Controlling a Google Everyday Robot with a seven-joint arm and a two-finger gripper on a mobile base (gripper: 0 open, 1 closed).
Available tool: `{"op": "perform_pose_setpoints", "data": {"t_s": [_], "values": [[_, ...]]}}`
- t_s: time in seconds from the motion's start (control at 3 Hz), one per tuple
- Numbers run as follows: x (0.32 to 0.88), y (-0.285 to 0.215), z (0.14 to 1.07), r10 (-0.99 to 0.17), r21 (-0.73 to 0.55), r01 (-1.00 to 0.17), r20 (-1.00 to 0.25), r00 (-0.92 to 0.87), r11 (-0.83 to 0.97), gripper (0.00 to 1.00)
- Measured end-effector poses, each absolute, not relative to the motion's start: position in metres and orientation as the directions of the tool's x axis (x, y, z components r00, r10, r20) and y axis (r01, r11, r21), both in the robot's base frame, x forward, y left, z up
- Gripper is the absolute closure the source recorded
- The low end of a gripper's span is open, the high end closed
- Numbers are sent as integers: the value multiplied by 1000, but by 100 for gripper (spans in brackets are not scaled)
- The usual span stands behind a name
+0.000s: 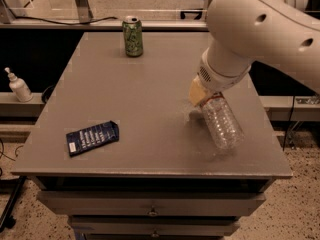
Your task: Place water bottle upright
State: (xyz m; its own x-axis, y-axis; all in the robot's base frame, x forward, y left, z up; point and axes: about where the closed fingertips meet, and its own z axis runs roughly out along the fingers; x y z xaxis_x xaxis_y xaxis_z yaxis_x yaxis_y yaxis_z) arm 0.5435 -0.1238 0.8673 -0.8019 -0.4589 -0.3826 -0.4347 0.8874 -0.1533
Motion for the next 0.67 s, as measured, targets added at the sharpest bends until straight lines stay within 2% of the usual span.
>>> {"op": "perform_pose_setpoints", "data": {"t_s": [0.33, 0.67], "values": [[559, -101, 898, -493, -118, -508, -499, -712, 853, 100], [574, -87, 926, -466, -57, -574, -652, -598, 817, 100]]}}
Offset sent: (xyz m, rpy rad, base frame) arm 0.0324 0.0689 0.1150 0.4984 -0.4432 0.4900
